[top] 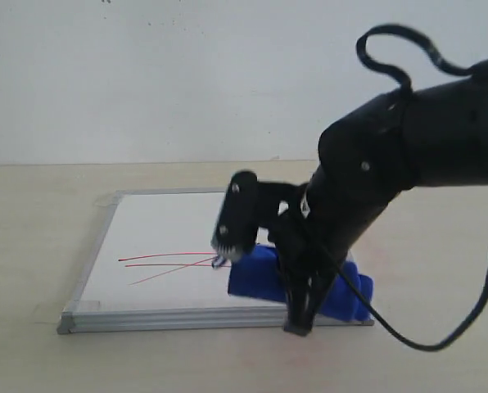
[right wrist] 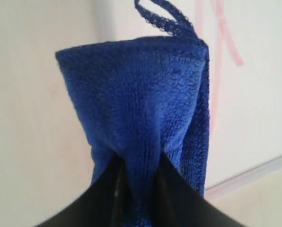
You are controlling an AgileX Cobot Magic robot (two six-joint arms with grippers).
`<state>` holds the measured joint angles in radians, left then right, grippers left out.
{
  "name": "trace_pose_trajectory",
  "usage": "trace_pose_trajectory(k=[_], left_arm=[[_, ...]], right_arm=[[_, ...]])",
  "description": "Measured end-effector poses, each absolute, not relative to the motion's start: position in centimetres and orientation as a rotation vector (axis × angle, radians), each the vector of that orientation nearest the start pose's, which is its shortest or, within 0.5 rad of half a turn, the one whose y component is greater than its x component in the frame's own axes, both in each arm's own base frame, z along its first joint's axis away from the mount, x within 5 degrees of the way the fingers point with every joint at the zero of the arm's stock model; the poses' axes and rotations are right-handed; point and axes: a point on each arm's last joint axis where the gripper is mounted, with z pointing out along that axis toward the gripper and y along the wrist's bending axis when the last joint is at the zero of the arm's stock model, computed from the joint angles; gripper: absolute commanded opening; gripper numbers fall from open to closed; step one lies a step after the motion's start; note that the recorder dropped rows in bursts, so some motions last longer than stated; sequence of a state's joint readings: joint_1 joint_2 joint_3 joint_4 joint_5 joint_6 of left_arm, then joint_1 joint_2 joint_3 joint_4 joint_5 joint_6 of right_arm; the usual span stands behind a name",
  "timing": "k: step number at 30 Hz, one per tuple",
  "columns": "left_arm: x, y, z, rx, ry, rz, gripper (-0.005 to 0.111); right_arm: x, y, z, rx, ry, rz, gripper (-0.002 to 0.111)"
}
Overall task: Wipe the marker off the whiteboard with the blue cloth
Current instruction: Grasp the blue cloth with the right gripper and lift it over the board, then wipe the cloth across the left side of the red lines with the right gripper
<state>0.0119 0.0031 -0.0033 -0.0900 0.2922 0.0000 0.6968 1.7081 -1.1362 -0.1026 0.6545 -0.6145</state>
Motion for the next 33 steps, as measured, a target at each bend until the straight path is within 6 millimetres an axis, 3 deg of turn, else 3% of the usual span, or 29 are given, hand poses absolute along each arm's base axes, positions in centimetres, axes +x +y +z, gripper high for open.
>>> trace_pose_trajectory(k=[6, 13, 20, 24, 29, 33], left_arm=[[5.5, -0.2, 18.8, -0.068, 1.774, -0.077, 0.004], [5.5, -0.2, 18.8, -0.068, 1.774, -0.077, 0.004], [5.5, -0.2, 18.8, -0.068, 1.774, -0.077, 0.004], [5.5, -0.2, 18.8, -0.068, 1.774, -0.077, 0.004], [5.5, -0.2, 18.8, -0.068, 1.774, -0.077, 0.004], [5.5, -0.2, 18.8, -0.068, 1.774, -0.077, 0.004]], right_arm=[[29.5, 23.9, 26.3, -1.369, 2.040, 0.002, 0.000], [33.4, 28.7, 27.8, -1.098, 2.114, 0.290, 0.000], [35.1, 35.4, 26.4, -1.147, 2.186, 0.420, 0.000], [35.9, 39.2, 25.9, -1.091, 2.184, 0.442, 0.000], [37.5, 41.1, 24.1, -1.030, 2.205, 0.457, 0.000], [38.4, 41.9, 20.7, -1.028, 2.250, 0.442, 0.000]])
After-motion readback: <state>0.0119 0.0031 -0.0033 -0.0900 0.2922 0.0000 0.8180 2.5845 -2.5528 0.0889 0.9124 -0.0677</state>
